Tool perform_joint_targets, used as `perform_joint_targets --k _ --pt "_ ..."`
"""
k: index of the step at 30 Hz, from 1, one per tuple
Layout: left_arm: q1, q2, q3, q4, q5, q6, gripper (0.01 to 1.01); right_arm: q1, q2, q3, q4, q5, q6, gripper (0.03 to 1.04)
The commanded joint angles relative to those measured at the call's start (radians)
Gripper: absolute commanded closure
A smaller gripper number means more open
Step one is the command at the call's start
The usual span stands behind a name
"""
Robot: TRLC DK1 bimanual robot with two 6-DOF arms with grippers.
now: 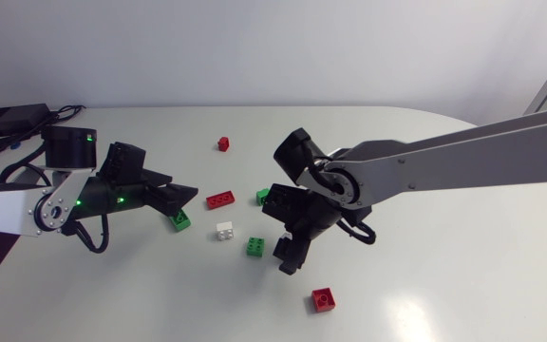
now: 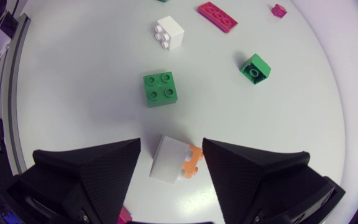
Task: Disassemble duplo
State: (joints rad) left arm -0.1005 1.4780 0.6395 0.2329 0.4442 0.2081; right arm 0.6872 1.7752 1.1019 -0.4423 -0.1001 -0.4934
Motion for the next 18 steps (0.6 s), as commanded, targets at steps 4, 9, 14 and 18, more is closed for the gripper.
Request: perform_joint_targets --k 4,9,14,18 --pt "-0.008 -0.007 -0.018 0.009 -0.004 -0.013 0.072 -0.008 0.029 0.019 -0.004 0.002 0.009 0.63" --pt "-0.008 -0.007 -0.018 0.009 -0.004 -0.013 0.072 -0.009 0.038 0.021 -0.004 -0.001 0.007 0.71" --pt "-0.007 -0.01 -0.018 0.009 -0.004 -0.013 0.072 -0.011 0.044 0.021 -0.004 -0.007 -0.001 0.79" --pt "-0.007 -0.01 -0.018 0.009 -0.004 -0.013 0.072 -0.011 0.044 0.019 -0.003 -0.012 -0.005 0.8"
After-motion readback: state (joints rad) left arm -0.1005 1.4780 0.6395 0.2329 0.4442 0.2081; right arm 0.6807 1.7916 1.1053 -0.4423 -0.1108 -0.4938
